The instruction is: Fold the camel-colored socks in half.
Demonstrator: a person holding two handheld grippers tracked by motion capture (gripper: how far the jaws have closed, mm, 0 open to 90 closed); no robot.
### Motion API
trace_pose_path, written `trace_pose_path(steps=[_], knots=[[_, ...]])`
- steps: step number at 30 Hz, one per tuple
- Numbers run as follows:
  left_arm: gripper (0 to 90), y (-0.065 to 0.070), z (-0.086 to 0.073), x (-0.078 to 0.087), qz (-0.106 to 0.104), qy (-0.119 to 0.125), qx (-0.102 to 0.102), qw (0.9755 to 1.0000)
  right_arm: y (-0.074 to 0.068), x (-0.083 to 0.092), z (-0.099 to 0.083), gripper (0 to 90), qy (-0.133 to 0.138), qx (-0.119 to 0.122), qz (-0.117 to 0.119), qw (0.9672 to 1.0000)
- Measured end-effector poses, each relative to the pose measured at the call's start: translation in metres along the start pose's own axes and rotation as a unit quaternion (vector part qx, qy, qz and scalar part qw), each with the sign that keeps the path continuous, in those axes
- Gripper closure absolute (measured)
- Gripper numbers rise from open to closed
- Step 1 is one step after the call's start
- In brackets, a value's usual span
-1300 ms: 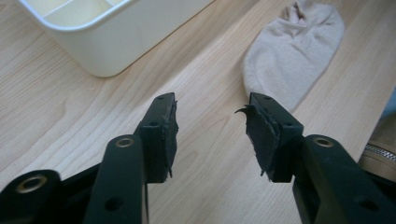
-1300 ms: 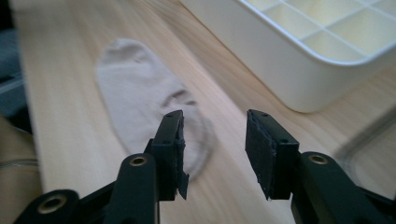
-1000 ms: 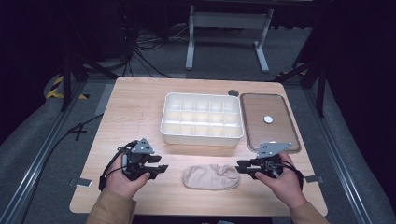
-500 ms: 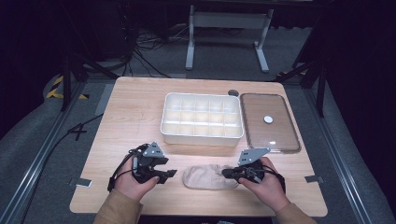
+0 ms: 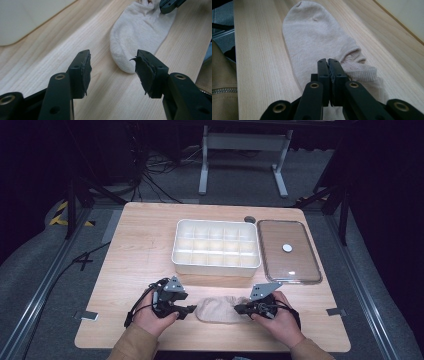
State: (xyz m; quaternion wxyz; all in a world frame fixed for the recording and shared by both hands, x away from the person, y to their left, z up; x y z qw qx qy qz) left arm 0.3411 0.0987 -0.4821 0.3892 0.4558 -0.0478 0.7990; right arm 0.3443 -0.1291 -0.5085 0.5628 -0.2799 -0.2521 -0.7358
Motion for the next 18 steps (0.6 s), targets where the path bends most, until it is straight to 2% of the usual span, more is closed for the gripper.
trace_pose_path(steps=[2, 7, 10, 18], knots=[[46.7, 0.001, -0.002, -0.008, 0.003, -0.006, -0.001, 1.0, -0.001, -0.003, -0.001, 89.4, -0.003, 0.007, -0.001, 1.0], [46.1, 0.002, -0.002, -0.012, 0.003, -0.007, 0.002, 1.0, -0.001, -0.009, -0.008, 89.4, -0.02, 0.01, -0.004, 0.9998], [46.2, 0.002, -0.002, -0.013, 0.005, -0.008, 0.003, 1.0, -0.001, -0.009, -0.008, 89.5, -0.016, 0.009, -0.005, 0.9998], [48.3, 0.007, -0.001, -0.022, -0.006, -0.017, 0.008, 0.9998, -0.001, -0.01, -0.009, 89.6, -0.008, 0.003, -0.002, 1.0]])
Point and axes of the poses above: each handheld gripper's, and its own axes: x roughly backward along the jaws, z roughly out of its top, y roughly to its right, the point moved 7 cm from there along -x, roughly forward along the jaws, and after that the axes turned 13 degrees about x, right-handed, at the moved point
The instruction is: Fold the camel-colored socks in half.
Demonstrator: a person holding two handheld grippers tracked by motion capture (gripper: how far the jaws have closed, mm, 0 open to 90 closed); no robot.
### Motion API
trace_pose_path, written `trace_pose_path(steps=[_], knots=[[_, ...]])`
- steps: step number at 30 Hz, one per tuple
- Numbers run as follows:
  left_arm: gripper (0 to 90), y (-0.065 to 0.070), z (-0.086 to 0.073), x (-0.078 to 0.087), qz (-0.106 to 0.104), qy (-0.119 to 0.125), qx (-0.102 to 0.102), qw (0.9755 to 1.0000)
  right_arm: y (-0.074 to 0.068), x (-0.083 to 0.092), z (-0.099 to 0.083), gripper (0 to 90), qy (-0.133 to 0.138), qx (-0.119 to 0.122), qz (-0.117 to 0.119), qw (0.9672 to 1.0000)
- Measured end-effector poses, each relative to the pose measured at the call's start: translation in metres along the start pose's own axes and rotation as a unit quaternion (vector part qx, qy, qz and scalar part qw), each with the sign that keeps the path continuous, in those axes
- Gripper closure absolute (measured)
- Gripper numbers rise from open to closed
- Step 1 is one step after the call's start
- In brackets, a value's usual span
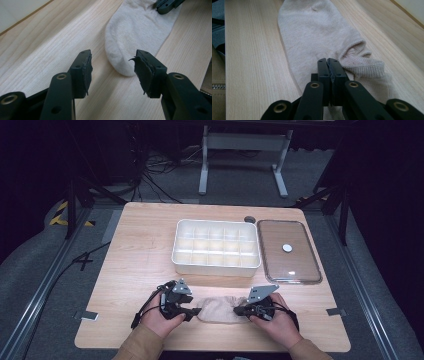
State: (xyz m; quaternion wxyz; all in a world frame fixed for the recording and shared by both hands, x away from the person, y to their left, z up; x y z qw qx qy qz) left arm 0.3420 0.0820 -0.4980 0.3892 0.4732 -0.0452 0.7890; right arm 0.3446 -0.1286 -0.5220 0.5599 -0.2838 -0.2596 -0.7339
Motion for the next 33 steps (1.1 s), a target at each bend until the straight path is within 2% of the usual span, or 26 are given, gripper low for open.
trace_pose_path(steps=[2, 3, 7, 11, 14, 17, 21, 28, 31, 33], knots=[[48.2, 0.002, 0.003, -0.002, -0.001, -0.004, -0.001, 1.0, 0.0, 0.0, 0.0, 89.6, 0.002, 0.001, -0.001, 1.0], [48.1, 0.004, 0.006, -0.005, 0.0, 0.003, -0.002, 1.0, 0.0, 0.0, 0.0, 89.6, 0.003, 0.003, -0.002, 1.0], [48.2, 0.007, 0.008, -0.013, 0.006, -0.008, -0.007, 0.9999, -0.001, 0.0, -0.001, 89.5, 0.003, 0.003, -0.005, 1.0], [48.8, 0.002, 0.008, -0.02, 0.018, -0.017, -0.004, 0.9997, -0.001, 0.0, -0.001, 89.5, 0.005, 0.004, -0.009, 0.9999], [49.2, 0.0, 0.006, -0.023, 0.025, -0.03, 0.006, 0.9992, -0.001, 0.0, -0.001, 89.5, 0.005, 0.008, -0.011, 0.9999], [50.3, 0.0, 0.004, -0.027, 0.025, -0.047, -0.004, 0.9986, -0.002, 0.0, -0.001, 89.5, 0.004, 0.008, -0.015, 0.9999], [51.2, 0.003, 0.005, -0.03, 0.029, -0.044, -0.008, 0.9986, -0.002, 0.0, -0.001, 89.4, 0.005, 0.01, -0.016, 0.9998], [63.6, 0.009, 0.005, -0.032, 0.027, -0.047, -0.025, 0.9982, -0.004, 0.0, -0.001, 89.2, 0.003, 0.017, -0.023, 0.9996], [70.3, 0.01, 0.005, -0.032, 0.017, -0.05, -0.024, 0.9983, -0.005, 0.001, -0.001, 88.4, 0.001, 0.017, -0.024, 0.9996], [79.2, 0.012, 0.004, -0.033, 0.003, -0.05, -0.021, 0.9986, -0.006, 0.002, 0.0, 85.8, 0.001, 0.019, -0.022, 0.9996]])
Point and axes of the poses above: each handheld gripper's, and its own axes: x roughly backward along the jaws, z roughly out of its top, y roughly to its right, the point moved 7 cm from there along -x, roughly forward along the jaws, and after that the axes turned 13 degrees about x, right-handed, at the moved point
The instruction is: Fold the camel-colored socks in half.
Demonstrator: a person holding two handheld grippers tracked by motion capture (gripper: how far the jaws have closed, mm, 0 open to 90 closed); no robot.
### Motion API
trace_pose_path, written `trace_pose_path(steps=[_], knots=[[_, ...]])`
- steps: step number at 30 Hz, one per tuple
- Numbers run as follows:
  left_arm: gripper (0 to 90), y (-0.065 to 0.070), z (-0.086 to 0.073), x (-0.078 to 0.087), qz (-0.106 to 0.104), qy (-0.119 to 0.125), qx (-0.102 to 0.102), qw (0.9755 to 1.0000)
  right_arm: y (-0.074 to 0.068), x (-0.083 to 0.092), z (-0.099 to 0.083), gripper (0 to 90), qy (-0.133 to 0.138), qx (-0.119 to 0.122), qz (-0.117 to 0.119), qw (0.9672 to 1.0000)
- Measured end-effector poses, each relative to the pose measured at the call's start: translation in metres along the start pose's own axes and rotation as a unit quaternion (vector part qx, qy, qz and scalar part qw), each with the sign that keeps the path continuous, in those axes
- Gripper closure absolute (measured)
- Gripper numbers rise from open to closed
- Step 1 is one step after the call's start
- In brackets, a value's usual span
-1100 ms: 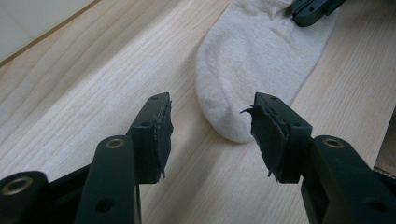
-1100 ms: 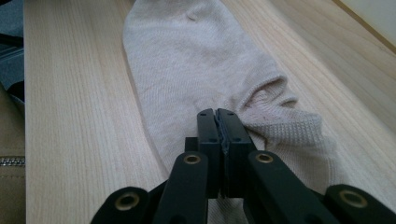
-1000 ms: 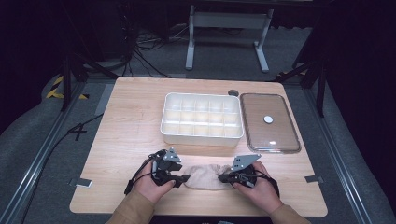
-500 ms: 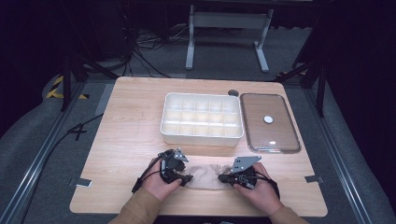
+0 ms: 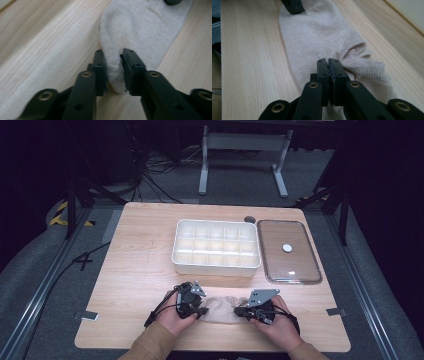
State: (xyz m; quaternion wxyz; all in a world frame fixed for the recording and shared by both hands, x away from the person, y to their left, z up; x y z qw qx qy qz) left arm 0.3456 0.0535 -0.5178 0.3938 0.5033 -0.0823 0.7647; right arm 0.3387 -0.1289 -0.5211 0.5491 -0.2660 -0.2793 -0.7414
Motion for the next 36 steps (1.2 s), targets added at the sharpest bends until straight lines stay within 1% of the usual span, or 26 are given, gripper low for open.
trace_pose_path(steps=[2, 3, 6, 9, 12, 13, 14, 16, 18, 21, 23, 24, 25, 26, 27, 29, 31, 33, 34, 35, 36], knots=[[82.6, 0.001, 0.0, 0.0, 0.002, -0.002, -0.006, 1.0, -0.001, 0.003, 0.001, 84.6, 0.004, -0.009, 0.002, 0.9999], [83.3, 0.001, 0.001, 0.0, 0.005, -0.002, -0.009, 0.9999, 0.0, 0.006, 0.001, 84.7, 0.007, -0.007, -0.001, 1.0], [84.3, 0.002, 0.002, 0.001, 0.011, -0.006, -0.007, 0.9999, 0.002, 0.015, 0.001, 85.9, 0.013, -0.009, -0.01, 0.9998], [84.4, 0.002, 0.003, 0.003, 0.01, -0.004, -0.006, 0.9999, 0.005, 0.021, -0.003, 86.8, 0.005, -0.01, -0.021, 0.9997], [84.4, 0.004, 0.006, 0.008, 0.001, -0.005, -0.009, 0.9999, 0.008, 0.021, -0.012, 87.2, -0.014, -0.016, -0.026, 0.9994], [84.3, 0.005, 0.006, 0.01, -0.001, -0.005, -0.007, 1.0, 0.009, 0.02, -0.015, 87.1, -0.022, -0.017, -0.026, 0.9993], [84.2, 0.006, 0.007, 0.011, -0.004, -0.002, -0.006, 1.0, 0.009, 0.019, -0.016, 87.1, -0.023, -0.022, -0.024, 0.9992], [84.1, 0.007, 0.009, 0.013, -0.003, -0.004, -0.008, 1.0, 0.009, 0.018, -0.017, 87.2, -0.017, -0.023, -0.022, 0.9993], [84.1, 0.009, 0.011, 0.015, -0.011, 0.001, -0.004, 0.9999, 0.008, 0.018, -0.018, 87.2, -0.018, -0.023, -0.023, 0.9993], [83.6, 0.011, 0.015, 0.018, -0.012, 0.006, -0.009, 0.9999, 0.008, 0.017, -0.018, 87.2, -0.015, -0.024, -0.026, 0.9993], [83.4, 0.014, 0.018, 0.019, -0.021, 0.01, -0.005, 0.9997, 0.008, 0.017, -0.018, 87.2, -0.013, -0.023, -0.027, 0.9993], [83.4, 0.015, 0.02, 0.021, -0.023, 0.013, -0.009, 0.9996, 0.008, 0.017, -0.018, 87.2, -0.013, -0.024, -0.027, 0.9993], [83.4, 0.017, 0.023, 0.022, -0.029, 0.016, -0.005, 0.9995, 0.008, 0.018, -0.018, 87.2, -0.015, -0.025, -0.029, 0.9992], [83.4, 0.018, 0.025, 0.024, -0.027, 0.017, -0.01, 0.9994, 0.007, 0.018, -0.017, 87.4, -0.015, -0.022, -0.027, 0.9993], [83.4, 0.02, 0.027, 0.026, -0.028, 0.02, -0.008, 0.9994, 0.006, 0.02, -0.015, 87.7, -0.011, -0.019, -0.027, 0.9994], [83.5, 0.021, 0.028, 0.028, -0.026, 0.02, -0.007, 0.9994, 0.008, 0.027, -0.012, 87.9, -0.007, -0.018, -0.037, 0.9991], [83.5, 0.021, 0.029, 0.03, -0.023, 0.019, -0.009, 0.9995, 0.012, 0.038, -0.013, 87.9, -0.008, -0.024, -0.048, 0.9985], [83.5, 0.021, 0.028, 0.032, -0.019, 0.015, -0.003, 0.9997, 0.013, 0.043, -0.018, 88.3, -0.006, -0.033, -0.046, 0.9984], [83.4, 0.021, 0.029, 0.032, -0.018, 0.013, -0.003, 0.9998, 0.012, 0.042, -0.022, 88.4, -0.01, -0.038, -0.04, 0.9984], [83.5, 0.022, 0.029, 0.034, -0.014, 0.007, 0.001, 0.9999, 0.012, 0.041, -0.024, 88.3, -0.013, -0.038, -0.038, 0.9985], [83.4, 0.023, 0.029, 0.034, -0.014, 0.008, 0.002, 0.9999, 0.011, 0.038, -0.026, 88.1, -0.017, -0.037, -0.035, 0.9985]])
Point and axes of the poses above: each handheld gripper's, and its own axes: x roughly backward along the jaws, z roughly out of its top, y roughly to its right, the point moved 7 cm from there along -x, roughly forward along the jaws, and after that the axes turned 13 degrees about x, right-handed, at the moved point
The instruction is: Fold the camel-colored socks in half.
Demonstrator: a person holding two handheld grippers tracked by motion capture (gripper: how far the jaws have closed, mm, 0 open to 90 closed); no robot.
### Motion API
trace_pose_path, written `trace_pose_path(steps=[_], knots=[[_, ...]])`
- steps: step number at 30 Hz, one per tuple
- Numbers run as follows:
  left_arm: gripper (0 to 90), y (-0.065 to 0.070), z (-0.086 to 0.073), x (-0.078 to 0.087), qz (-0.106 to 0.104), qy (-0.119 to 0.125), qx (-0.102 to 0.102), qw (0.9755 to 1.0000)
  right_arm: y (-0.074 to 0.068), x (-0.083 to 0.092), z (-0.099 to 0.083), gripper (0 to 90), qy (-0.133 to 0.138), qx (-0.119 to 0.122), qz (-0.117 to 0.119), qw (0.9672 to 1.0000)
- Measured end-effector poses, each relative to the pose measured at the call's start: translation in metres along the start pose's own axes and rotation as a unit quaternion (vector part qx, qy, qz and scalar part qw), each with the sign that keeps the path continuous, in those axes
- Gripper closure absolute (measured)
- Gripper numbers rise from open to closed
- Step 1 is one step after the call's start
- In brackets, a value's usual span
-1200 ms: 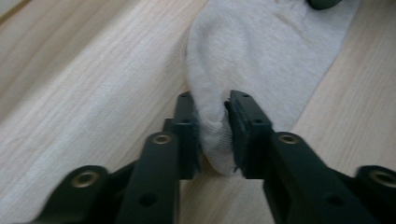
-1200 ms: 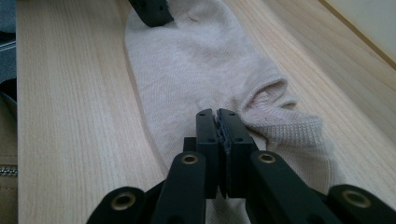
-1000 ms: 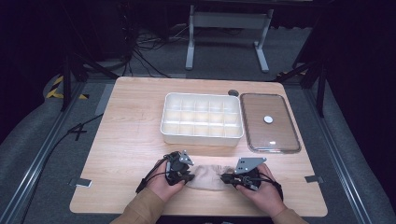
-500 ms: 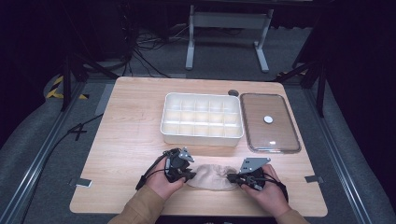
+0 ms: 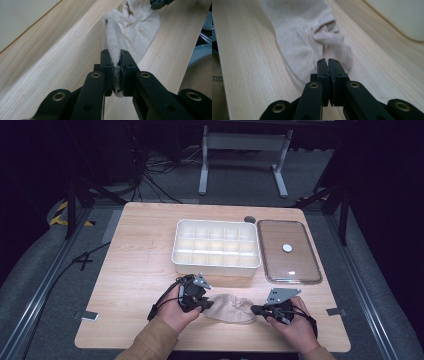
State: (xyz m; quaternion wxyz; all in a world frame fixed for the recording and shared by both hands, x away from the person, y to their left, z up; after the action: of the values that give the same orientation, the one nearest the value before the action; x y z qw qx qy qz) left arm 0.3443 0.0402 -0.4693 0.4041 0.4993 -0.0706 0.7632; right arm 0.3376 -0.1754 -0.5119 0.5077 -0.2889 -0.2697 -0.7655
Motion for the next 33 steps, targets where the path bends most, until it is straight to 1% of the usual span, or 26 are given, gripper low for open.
trace_pose_path(steps=[4, 5, 7, 8, 9, 11, 14, 15, 18, 21, 22, 25, 30, 31, 33], knots=[[83.1, 0.003, 0.0, 0.003, 0.004, -0.007, 0.003, 1.0, -0.001, -0.008, -0.001, 88.2, -0.008, 0.002, 0.006, 0.9999], [82.9, 0.003, 0.0, 0.004, 0.006, -0.008, -0.001, 1.0, -0.002, -0.009, -0.001, 88.2, -0.01, 0.001, 0.008, 0.9999], [82.7, 0.005, 0.001, 0.006, 0.009, -0.003, 0.004, 0.9999, -0.002, -0.011, 0.0, 88.3, -0.006, -0.001, 0.008, 0.9999], [82.6, 0.006, 0.001, 0.006, 0.008, -0.004, 0.007, 0.9999, -0.002, -0.013, 0.002, 88.4, -0.007, 0.001, 0.007, 1.0], [82.4, 0.006, 0.001, 0.007, 0.01, -0.004, 0.005, 0.9999, -0.002, -0.014, 0.002, 88.4, -0.005, 0.003, 0.007, 1.0], [81.5, 0.006, 0.002, 0.008, 0.013, -0.004, 0.01, 0.9999, -0.003, -0.016, 0.004, 88.4, -0.002, 0.008, 0.009, 0.9999], [79.4, 0.006, 0.002, 0.008, 0.009, -0.003, 0.011, 0.9999, -0.004, -0.02, 0.007, 88.7, 0.004, 0.01, 0.014, 0.9998], [79.6, 0.005, 0.005, 0.007, 0.014, 0.001, 0.011, 0.9998, -0.004, -0.021, 0.009, 88.9, 0.007, 0.011, 0.015, 0.9998], [80.3, 0.007, 0.007, 0.006, 0.009, 0.002, 0.01, 0.9999, -0.006, -0.024, 0.012, 89.0, 0.01, 0.015, 0.019, 0.9997], [81.0, 0.014, 0.014, 0.003, 0.004, 0.006, 0.005, 1.0, -0.007, -0.026, 0.013, 89.1, 0.012, 0.017, 0.021, 0.9996], [81.1, 0.015, 0.016, 0.002, 0.005, 0.007, 0.0, 1.0, -0.007, -0.026, 0.013, 89.1, 0.012, 0.017, 0.021, 0.9996], [81.6, 0.019, 0.02, -0.002, 0.004, 0.007, -0.002, 1.0, -0.007, -0.026, 0.013, 89.1, 0.014, 0.017, 0.022, 0.9995], [81.9, 0.026, 0.027, -0.013, -0.004, 0.001, -0.008, 1.0, -0.007, -0.026, 0.013, 89.2, 0.017, 0.017, 0.021, 0.9995], [81.9, 0.026, 0.029, -0.016, -0.004, -0.001, -0.013, 0.9999, -0.007, -0.026, 0.013, 89.2, 0.016, 0.016, 0.021, 0.9995], [82.1, 0.03, 0.032, -0.02, -0.01, 0.0, -0.01, 0.9999, -0.008, -0.026, 0.013, 89.2, 0.017, 0.016, 0.021, 0.9995]])
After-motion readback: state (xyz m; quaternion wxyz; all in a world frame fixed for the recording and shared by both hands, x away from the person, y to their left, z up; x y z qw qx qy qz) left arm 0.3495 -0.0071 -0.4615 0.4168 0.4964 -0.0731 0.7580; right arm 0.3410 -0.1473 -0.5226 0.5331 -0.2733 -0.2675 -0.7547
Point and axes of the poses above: each handheld gripper's, and its own axes: x roughly backward along the jaws, z roughly out of its top, y roughly to its right, the point moved 7 cm from there along -x, roughly forward along the jaws, and after that the axes turned 13 degrees about x, right-handed, at the moved point
